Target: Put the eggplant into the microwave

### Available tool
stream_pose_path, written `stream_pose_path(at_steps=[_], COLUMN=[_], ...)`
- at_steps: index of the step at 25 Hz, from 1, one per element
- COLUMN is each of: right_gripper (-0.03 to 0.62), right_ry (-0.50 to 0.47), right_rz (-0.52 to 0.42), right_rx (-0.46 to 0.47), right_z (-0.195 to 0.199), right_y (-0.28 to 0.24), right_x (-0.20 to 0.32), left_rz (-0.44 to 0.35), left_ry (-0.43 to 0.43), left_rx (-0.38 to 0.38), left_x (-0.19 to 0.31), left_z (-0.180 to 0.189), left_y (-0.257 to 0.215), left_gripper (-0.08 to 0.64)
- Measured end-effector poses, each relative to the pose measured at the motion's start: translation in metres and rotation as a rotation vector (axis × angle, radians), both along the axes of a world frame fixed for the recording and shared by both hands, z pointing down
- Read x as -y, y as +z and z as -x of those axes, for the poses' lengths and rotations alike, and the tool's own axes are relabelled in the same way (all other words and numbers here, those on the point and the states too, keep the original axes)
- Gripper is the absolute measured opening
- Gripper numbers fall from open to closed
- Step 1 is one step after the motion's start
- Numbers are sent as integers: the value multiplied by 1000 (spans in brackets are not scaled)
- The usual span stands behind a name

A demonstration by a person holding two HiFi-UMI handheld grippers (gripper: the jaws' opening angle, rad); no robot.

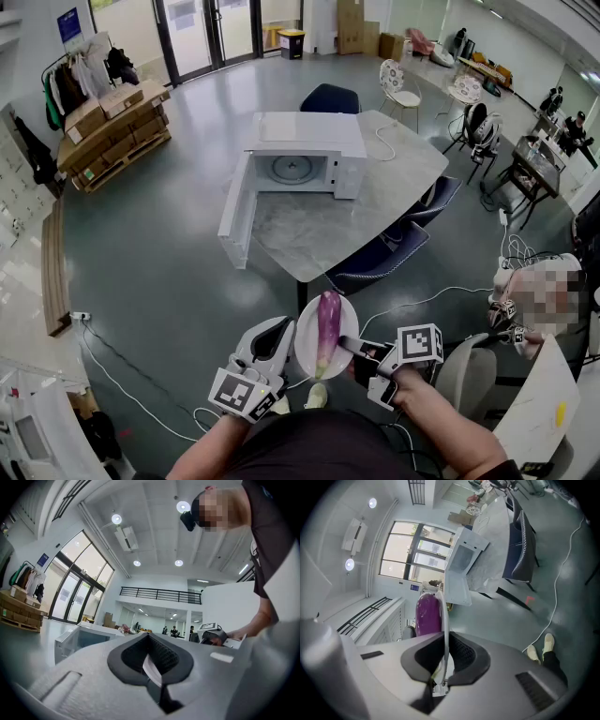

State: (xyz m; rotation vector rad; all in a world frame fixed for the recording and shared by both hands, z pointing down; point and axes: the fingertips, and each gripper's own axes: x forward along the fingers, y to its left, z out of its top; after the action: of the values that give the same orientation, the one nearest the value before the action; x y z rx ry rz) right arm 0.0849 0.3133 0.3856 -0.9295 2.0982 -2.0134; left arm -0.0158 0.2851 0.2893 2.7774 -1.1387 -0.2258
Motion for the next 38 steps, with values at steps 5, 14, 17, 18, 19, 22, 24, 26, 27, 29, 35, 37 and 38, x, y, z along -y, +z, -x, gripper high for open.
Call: stream_pose_path(at_steps=[5, 14, 17, 18, 19, 22, 24, 26, 27, 29, 35, 37, 38], right_gripper=[28, 29, 29, 29, 29, 29, 29, 29, 29, 29, 29, 29, 29], right_ry=[2, -14, -24, -21, -14, 4, 0, -8, -10, -11, -47, -49, -48], right_rz=[1, 4, -11, -12, -8, 6, 6, 1, 0, 0, -19, -22, -19], right_rx=[-8, 9, 26, 26, 30, 48, 55, 70, 77, 81, 80, 85, 86], right_z=[-8, -17, -17, -19, -22, -29, -32, -33, -35, -37, -31, -30, -28], right_y=[-3, 0, -3, -2, -2, 1, 4, 6, 7, 9, 11, 11, 11], right_x=[6, 8, 9, 10, 12, 17, 22, 26, 29, 35, 49, 56, 60], left_rz=[-4, -6, -6, -6, -6, -9, -13, -16, -17, -20, -24, -26, -26], left_ry=[5, 9, 4, 2, -1, -16, -34, -52, -60, -70, -103, -109, -111], left_rx=[0, 11, 13, 17, 21, 32, 37, 43, 46, 53, 66, 65, 63], left_x=[5, 6, 7, 8, 8, 11, 14, 18, 19, 20, 29, 36, 40], left_z=[-9, -24, -28, -29, -30, -33, -32, -31, -31, -32, -24, -22, -20], left_y=[-2, 0, 0, -1, -1, -3, -3, -3, -4, -6, -9, -10, -11], left_gripper=[6, 6, 8, 6, 6, 8, 7, 6, 6, 7, 8, 6, 7])
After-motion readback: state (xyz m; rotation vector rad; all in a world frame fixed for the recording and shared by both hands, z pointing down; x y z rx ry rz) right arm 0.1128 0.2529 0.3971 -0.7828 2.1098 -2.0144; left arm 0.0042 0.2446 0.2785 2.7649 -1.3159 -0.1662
